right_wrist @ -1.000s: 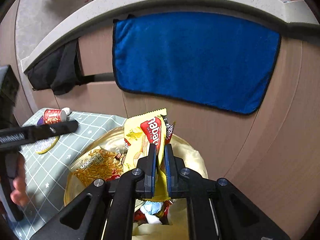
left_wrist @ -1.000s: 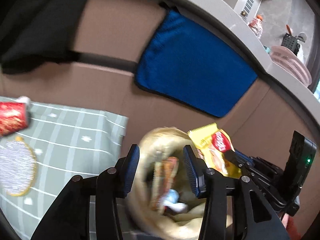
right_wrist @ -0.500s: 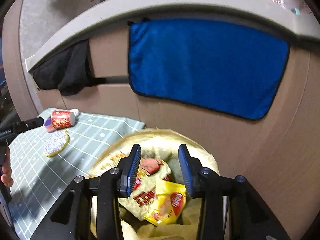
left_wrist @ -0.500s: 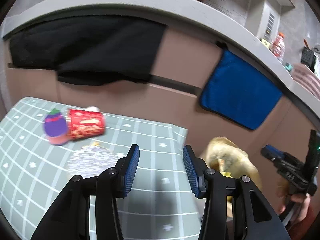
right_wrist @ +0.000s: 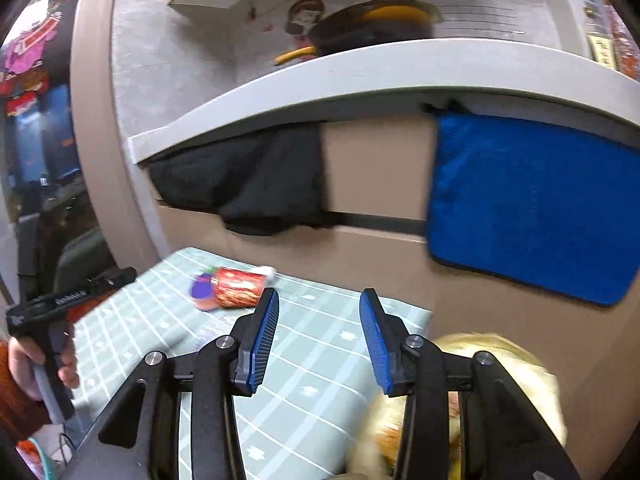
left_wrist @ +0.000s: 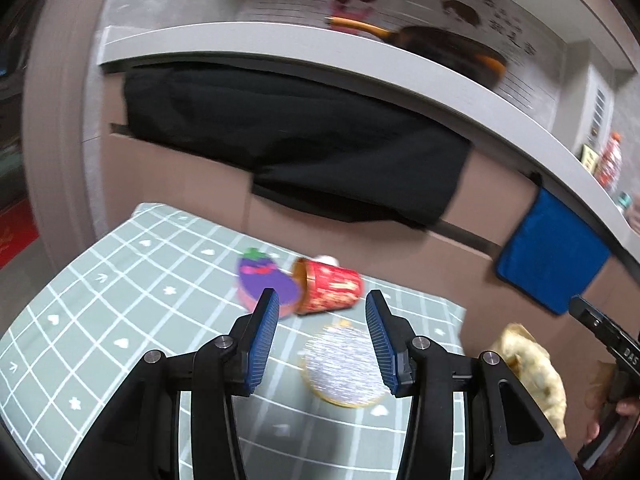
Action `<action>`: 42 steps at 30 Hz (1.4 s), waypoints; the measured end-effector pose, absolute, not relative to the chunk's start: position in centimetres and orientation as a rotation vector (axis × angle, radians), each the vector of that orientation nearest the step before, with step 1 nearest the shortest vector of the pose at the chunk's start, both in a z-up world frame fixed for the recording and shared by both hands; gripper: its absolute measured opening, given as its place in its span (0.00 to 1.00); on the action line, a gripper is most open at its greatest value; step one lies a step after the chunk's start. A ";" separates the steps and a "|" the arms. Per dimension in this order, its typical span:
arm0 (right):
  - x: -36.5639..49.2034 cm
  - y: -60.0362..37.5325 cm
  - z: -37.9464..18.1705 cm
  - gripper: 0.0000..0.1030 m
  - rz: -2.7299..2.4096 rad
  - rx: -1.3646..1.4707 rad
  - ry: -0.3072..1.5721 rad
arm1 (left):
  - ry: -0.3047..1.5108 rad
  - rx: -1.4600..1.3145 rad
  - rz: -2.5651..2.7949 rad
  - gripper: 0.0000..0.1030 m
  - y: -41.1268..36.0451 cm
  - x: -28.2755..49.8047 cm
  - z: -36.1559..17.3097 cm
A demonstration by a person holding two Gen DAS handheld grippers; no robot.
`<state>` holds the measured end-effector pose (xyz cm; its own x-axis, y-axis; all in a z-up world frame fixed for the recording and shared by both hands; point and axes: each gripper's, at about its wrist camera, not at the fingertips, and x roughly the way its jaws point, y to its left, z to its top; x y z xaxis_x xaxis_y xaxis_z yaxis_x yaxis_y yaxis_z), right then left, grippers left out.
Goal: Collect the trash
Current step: 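Move the left tool to the table and grasp the red paper cup rim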
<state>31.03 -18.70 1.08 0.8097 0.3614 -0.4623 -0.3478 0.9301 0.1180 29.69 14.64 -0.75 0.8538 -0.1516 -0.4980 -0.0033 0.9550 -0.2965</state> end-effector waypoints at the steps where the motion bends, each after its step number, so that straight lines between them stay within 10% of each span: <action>1: 31.4 -17.8 1.0 0.38 0.394 0.031 0.502 | 0.546 -0.307 -0.070 0.45 15.3 29.9 -1.0; 28: 38.6 -13.6 -6.2 0.38 0.451 0.071 0.685 | 0.826 -0.459 -0.204 0.44 13.7 47.1 -9.9; 33: 38.8 -13.5 -6.3 0.38 0.449 0.050 0.696 | 0.854 -0.480 -0.256 0.16 12.7 47.0 -10.5; 42: 39.2 -10.6 -5.4 0.38 0.479 0.014 0.684 | 0.815 -0.369 -0.255 0.04 14.5 37.8 -7.9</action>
